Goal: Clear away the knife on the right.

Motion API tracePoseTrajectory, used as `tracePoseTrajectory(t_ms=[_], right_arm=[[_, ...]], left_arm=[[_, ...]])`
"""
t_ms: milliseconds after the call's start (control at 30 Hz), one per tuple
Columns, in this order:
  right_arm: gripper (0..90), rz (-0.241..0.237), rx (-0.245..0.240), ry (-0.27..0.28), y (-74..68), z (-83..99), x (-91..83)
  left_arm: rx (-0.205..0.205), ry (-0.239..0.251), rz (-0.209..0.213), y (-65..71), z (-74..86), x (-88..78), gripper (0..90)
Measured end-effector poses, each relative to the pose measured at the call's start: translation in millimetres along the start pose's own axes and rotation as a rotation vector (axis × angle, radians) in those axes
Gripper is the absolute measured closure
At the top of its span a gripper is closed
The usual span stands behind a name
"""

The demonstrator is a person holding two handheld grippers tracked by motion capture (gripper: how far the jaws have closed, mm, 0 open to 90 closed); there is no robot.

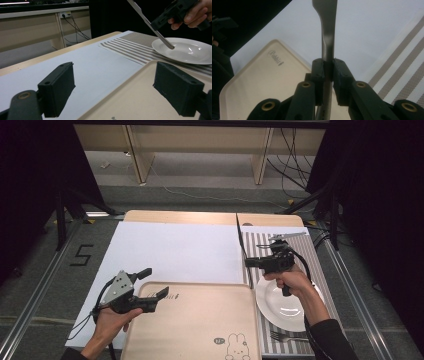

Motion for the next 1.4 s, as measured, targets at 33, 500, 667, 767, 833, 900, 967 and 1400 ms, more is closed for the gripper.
tracePoseTrajectory(t_ms=[33,500,667,767,833,900,967,1400], right_arm=[[80.4,-0.002,-0.006,-0.007,-3.8,1.6,-0.4],[80.4,-0.037,-0.055,-0.053,-53.2,19.5,4.1],[80.4,-0.053,-0.058,-0.067,-68.3,29.6,4.7],[80.4,-0.079,-0.056,-0.068,-77.1,35.7,5.0],[80.4,-0.081,-0.058,-0.077,-81.7,39.2,5.1],[80.3,-0.098,-0.050,-0.087,-87.5,43.6,5.1],[80.4,-0.092,-0.045,-0.098,-92.2,47.6,4.8],[80.3,-0.083,-0.066,-0.176,-121.2,81.4,4.1]], left_arm=[[0.000,0.000,0.000,0.1,0.0,0.1,16.2],[-0.020,0.015,0.015,1.3,-1.4,-1.5,16.2],[-0.036,0.007,0.014,1.9,-1.1,-3.5,16.2],[-0.043,0.006,0.018,3.2,-1.0,-4.2,16.2],[-0.043,0.003,0.021,4.5,-0.6,-5.4,16.2],[-0.049,0.010,0.023,5.8,-1.0,-6.1,16.2],[-0.053,0.015,0.028,6.9,-1.7,-7.0,16.2],[-0.028,0.025,0.041,16.6,-0.3,-10.5,16.2]])
Point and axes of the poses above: each handheld gripper's, and its own axes: x roughly forward along the jaws, z roughly out of its underside, y roughly to its right, the point moved 7 cm from there along x, roughly forward along the jaws, and after that the axes turned 12 degrees about -x, right-handed, at the moved point
